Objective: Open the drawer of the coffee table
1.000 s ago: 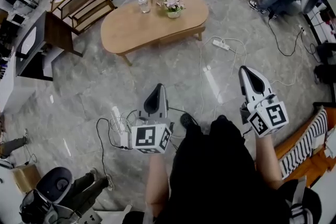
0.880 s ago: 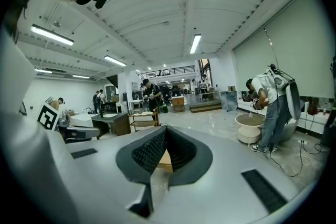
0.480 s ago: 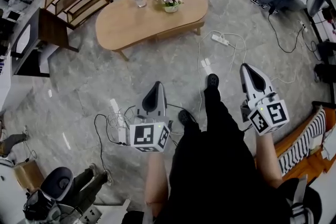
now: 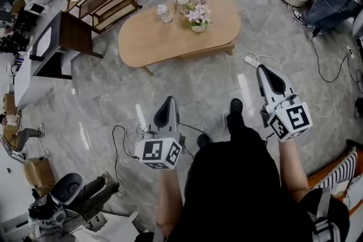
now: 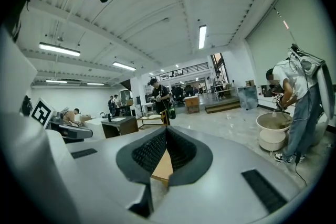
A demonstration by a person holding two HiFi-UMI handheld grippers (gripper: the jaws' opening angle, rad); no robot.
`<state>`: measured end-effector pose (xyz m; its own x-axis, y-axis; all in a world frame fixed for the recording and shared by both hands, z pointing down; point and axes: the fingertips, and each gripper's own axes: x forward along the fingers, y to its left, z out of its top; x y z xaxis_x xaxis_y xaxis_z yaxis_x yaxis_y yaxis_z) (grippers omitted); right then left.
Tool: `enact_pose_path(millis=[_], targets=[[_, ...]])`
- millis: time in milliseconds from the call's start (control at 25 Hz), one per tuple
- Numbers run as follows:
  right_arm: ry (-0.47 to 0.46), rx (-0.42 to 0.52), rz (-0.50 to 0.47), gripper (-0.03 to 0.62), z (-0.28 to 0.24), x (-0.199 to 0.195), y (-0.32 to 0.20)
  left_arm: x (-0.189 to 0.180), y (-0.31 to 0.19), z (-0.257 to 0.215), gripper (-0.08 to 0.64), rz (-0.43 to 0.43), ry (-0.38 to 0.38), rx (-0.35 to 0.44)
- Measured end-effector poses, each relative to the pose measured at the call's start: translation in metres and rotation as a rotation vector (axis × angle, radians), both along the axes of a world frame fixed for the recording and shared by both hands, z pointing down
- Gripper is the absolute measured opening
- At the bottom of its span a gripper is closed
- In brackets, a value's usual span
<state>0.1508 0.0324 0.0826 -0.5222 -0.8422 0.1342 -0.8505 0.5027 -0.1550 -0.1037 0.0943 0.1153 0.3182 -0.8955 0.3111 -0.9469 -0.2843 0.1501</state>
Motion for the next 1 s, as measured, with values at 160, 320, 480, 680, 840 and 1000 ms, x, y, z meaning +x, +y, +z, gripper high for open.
enact_pose_path(millis=[160,320,480,680,840,1000], targets=[[0.006,-0.052,-0.056,0.012,0.024,0.030,-0.045,0.035,-0.038,0.015,0.014,-0.052,0.038,-0.049],[0.028,-0.131,-0.124,0.012,0.057,0.046,-0.067,0.067,-0.056,0.034,0.014,-0.107,0.050,-0.087],[0.052,-0.203,-0.171,0.012,0.092,0.047,-0.080,0.088,-0.067,0.060,0.014,-0.103,0.068,-0.129],[0.088,-0.246,-0.233,0.012,0.145,0.037,-0.101,0.107,-0.085,0.120,0.014,-0.058,0.052,-0.206],[0.109,-0.272,-0.232,0.012,0.191,0.026,-0.116,0.109,-0.102,0.169,0.014,-0.025,0.050,-0.251],[0.136,-0.294,-0.223,0.012,0.246,0.014,-0.132,0.107,-0.123,0.219,0.014,0.014,0.054,-0.274]])
